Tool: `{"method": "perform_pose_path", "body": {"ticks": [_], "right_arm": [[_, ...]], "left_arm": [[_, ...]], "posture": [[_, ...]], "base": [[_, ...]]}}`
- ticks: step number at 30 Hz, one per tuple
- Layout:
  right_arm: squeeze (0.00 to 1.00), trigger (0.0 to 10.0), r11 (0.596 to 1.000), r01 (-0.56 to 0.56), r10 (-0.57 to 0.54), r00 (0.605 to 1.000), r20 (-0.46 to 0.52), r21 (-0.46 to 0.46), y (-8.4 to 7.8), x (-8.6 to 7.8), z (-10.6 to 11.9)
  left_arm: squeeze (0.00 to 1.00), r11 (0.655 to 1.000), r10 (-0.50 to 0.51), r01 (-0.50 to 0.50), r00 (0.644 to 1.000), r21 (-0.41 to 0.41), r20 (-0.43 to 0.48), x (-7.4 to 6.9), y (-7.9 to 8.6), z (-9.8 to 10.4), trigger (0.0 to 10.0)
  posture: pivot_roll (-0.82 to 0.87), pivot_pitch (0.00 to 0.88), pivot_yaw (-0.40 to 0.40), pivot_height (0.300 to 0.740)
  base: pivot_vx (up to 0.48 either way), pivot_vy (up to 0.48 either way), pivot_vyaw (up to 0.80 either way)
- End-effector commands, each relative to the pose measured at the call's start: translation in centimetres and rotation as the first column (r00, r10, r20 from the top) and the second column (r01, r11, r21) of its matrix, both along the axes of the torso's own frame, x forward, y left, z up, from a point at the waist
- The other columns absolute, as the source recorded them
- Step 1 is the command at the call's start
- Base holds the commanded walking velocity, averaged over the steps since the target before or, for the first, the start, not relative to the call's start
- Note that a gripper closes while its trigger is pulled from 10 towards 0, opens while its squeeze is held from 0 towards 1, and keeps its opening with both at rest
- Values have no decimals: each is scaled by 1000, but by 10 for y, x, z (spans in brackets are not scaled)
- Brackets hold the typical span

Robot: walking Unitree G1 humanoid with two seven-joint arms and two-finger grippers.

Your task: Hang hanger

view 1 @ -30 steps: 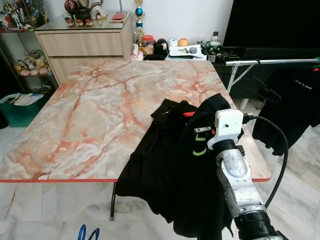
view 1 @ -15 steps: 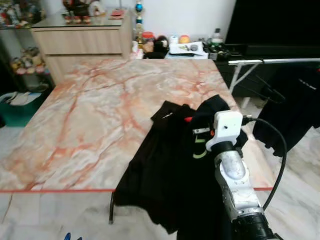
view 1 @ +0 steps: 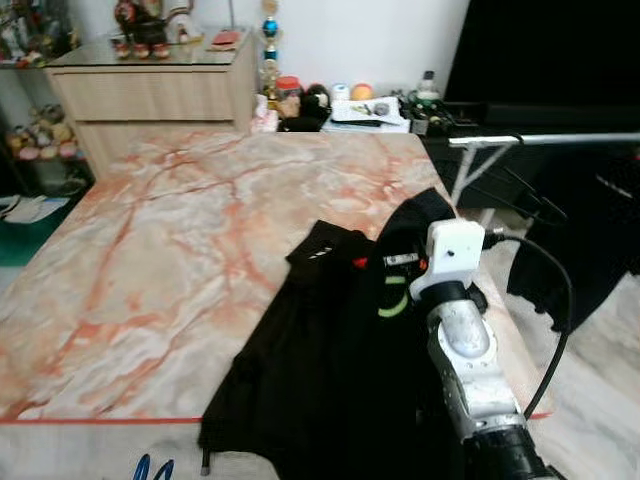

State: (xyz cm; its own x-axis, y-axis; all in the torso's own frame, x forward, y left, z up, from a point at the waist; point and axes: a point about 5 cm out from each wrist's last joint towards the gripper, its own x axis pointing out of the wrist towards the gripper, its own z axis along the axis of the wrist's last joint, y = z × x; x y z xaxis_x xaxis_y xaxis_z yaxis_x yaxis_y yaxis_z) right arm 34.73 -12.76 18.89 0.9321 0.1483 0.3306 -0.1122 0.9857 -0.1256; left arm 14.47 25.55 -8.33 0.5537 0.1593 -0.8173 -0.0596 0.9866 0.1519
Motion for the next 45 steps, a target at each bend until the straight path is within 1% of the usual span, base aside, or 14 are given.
{"method": "perform_pose_path", "body": {"ticks": [1,10,14,19,20,21,23,26,27,30,38,39,42,45], "right_arm": [[0,10000,999,-33,29,989,146,25,8,10,41],[0,10000,999,-53,53,972,227,-8,16,29,82],[0,10000,998,-37,45,981,190,-46,16,35,82],[0,10000,992,-50,46,998,-41,-115,17,41,38],[0,10000,992,-50,46,998,-41,-115,17,41,38],[0,10000,992,-48,38,996,-85,-120,16,39,26],[0,10000,992,-48,38,996,-85,-120,16,39,26],[0,10000,998,-31,20,979,-203,-50,7,24,-10],[0,10000,998,-31,20,979,-203,-50,7,24,-10],[0,10000,1000,-11,3,955,-297,-27,-3,13,-35],[0,10000,1000,9,-3,945,-328,15,-9,0,-41],[973,10000,999,9,2,944,-330,32,-9,-4,-42],[973,10000,999,9,7,943,-334,45,-9,-7,-42],[1000,10000,998,38,-15,935,-353,56,-13,-24,-46]], "left_arm": [[0,1000,8,-7,1000,14,-12,-3,5,0,10000],[0,1000,7,-7,1000,6,-13,-4,2,-1,10000],[0,1000,8,-8,1000,3,-12,-4,2,-1,10000],[0,1000,8,-8,1000,-12,-13,-6,-1,-2,10000],[0,1000,8,-8,1000,-12,-13,-6,-1,-2,10000],[0,1000,7,-7,1000,-15,-14,-7,-2,-3,10000],[0,1000,7,-7,1000,-15,-14,-7,-2,-3,10000],[0,1000,7,-8,1000,-22,-29,-11,-2,-5,10000],[0,1000,7,-8,1000,-22,-29,-11,-2,-5,10000],[0,1000,5,-6,999,-25,-44,-15,-3,-6,10000],[0,1000,8,-10,999,-29,-49,-17,-4,-7,10000],[0,1000,9,-10,999,-30,-48,-17,-5,-8,10000],[0,999,9,-11,999,-30,-48,-17,-5,-8,10000],[0,999,7,-9,999,-32,-50,-17,-7,-8,10000]], "posture": [[60,19,34,740],[60,20,31,740],[61,22,30,740],[61,32,27,740],[61,32,27,740],[63,41,27,740],[63,41,27,740],[55,51,29,740],[55,51,29,740],[52,53,28,740],[56,54,23,740],[56,54,23,740],[56,54,23,740],[54,56,22,740]], "base": [[292,0,0],[294,0,0],[292,0,0],[106,0,0],[0,0,0],[0,0,0],[0,0,0],[0,0,0],[0,0,0],[0,0,0],[0,0,0],[0,0,0],[0,0,0],[0,0,0]]}}
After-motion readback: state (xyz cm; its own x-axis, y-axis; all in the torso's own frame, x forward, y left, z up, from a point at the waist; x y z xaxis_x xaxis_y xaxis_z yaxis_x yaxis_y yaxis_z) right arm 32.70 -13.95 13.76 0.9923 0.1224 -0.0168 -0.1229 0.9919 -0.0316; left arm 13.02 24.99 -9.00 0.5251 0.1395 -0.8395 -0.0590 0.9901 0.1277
